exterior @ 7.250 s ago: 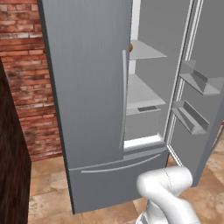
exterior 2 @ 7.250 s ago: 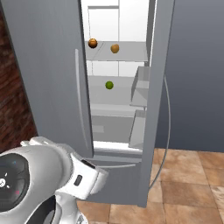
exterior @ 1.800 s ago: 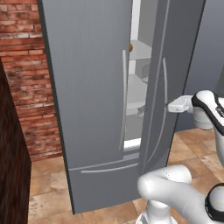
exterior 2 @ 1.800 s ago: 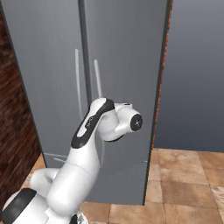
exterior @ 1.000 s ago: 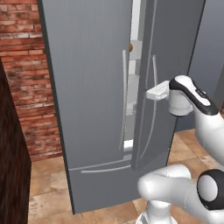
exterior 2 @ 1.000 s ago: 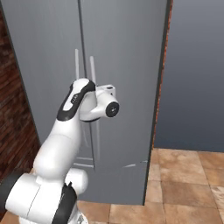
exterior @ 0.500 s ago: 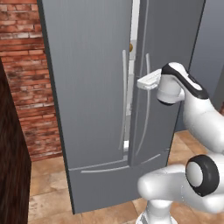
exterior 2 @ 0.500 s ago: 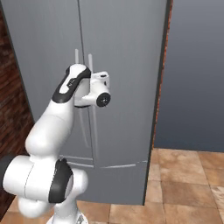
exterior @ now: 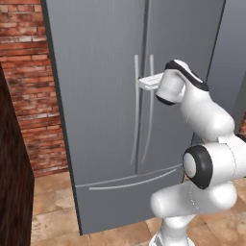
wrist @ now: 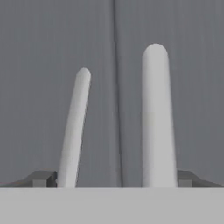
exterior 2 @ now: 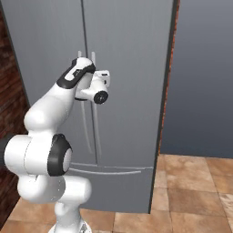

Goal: Place the apple in the correct fridge rack based on whether it is a fruit or vegetable. Finally, close the fridge door.

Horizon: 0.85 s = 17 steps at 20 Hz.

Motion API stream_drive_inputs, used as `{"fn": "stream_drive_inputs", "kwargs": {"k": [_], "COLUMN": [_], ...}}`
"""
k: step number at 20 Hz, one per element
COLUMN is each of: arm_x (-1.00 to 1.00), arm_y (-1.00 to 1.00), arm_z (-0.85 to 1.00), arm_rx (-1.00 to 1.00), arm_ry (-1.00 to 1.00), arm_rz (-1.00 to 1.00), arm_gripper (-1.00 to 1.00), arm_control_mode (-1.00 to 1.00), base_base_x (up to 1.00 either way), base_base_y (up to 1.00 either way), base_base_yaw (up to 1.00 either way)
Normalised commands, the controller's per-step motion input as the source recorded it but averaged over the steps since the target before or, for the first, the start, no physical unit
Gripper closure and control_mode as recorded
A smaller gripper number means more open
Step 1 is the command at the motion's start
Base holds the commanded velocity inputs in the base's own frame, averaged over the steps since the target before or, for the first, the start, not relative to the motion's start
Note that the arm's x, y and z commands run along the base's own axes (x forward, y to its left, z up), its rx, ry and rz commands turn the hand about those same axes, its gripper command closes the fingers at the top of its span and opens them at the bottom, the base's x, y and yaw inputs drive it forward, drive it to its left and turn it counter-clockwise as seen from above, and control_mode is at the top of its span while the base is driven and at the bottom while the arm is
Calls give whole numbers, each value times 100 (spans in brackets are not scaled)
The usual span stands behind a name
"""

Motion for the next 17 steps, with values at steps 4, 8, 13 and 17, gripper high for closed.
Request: {"fn": "stream_drive_inputs", "kwargs": {"k": [4, 8, 13, 17], "arm_x": [75, 61, 26, 0], "arm_y": [0, 0, 0, 0], "arm_z": [48, 29, 3, 0], "arm_rx": [11, 1, 0, 0], "arm_ry": [7, 2, 3, 0], "arm_rz": [0, 0, -1, 0], "arm_gripper": [-100, -100, -100, -100], "arm_control_mode": [-100, -100, -100, -100], "base_base_x": [0, 0, 0, 0], "base_base_y": [0, 0, 0, 0], "base_base_yaw": [0, 0, 0, 0]}}
